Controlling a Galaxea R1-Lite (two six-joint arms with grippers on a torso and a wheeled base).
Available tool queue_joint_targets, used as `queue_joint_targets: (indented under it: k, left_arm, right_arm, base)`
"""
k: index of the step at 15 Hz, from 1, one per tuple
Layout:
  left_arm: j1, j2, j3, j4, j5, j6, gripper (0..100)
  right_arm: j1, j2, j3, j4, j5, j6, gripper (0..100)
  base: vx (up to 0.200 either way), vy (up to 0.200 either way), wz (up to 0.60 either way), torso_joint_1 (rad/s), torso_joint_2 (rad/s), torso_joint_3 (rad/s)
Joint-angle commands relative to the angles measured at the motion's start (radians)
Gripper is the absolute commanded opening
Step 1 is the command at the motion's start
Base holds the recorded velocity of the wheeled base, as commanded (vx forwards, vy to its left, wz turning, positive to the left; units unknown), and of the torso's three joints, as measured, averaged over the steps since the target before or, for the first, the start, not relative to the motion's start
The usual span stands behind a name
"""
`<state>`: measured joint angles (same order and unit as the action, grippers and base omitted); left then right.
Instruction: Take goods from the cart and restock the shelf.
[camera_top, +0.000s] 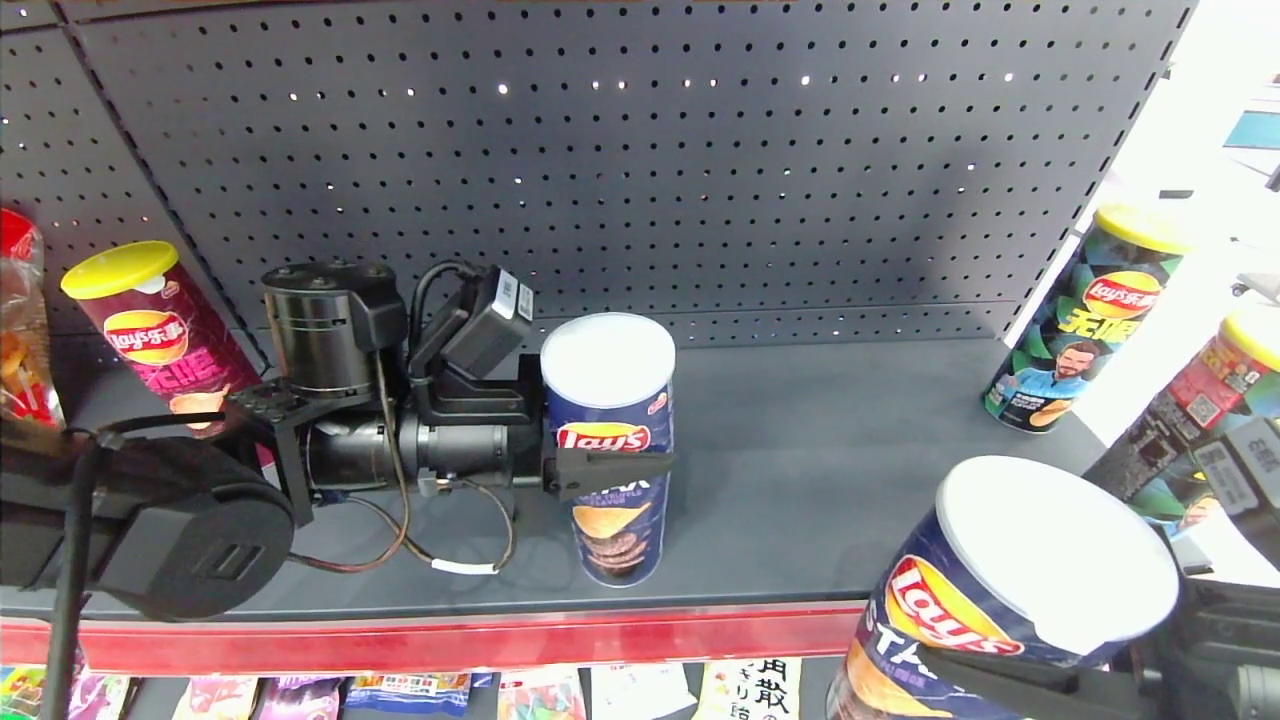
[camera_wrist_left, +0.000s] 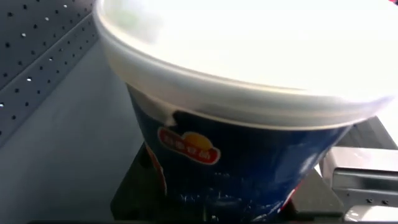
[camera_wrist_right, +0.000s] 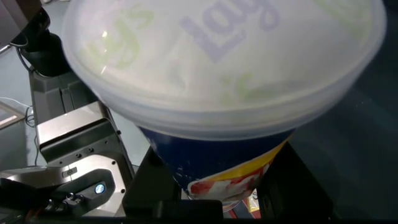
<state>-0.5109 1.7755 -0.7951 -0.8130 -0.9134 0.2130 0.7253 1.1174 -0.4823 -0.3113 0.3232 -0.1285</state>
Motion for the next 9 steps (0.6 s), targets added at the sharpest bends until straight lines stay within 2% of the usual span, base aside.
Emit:
queue_joint_targets:
  k: [1,9]
  left_arm:
    - [0.000,-0.013,0.013,0.005,-0.007,-0.004,0]
    - [-0.005,-0.019,0.031,0.005,-0.005,-0.001,0]
  right_arm:
    - [0.000,0.002,0.001,0.000,0.000,0.000,0]
    - [0.000,0.001,0.001,0.000,0.000,0.000,0]
  base:
    - [0.000,0.000,0.00,0.000,0.00,0.000]
    - [0.000,0.000,0.00,0.000,0.00,0.000]
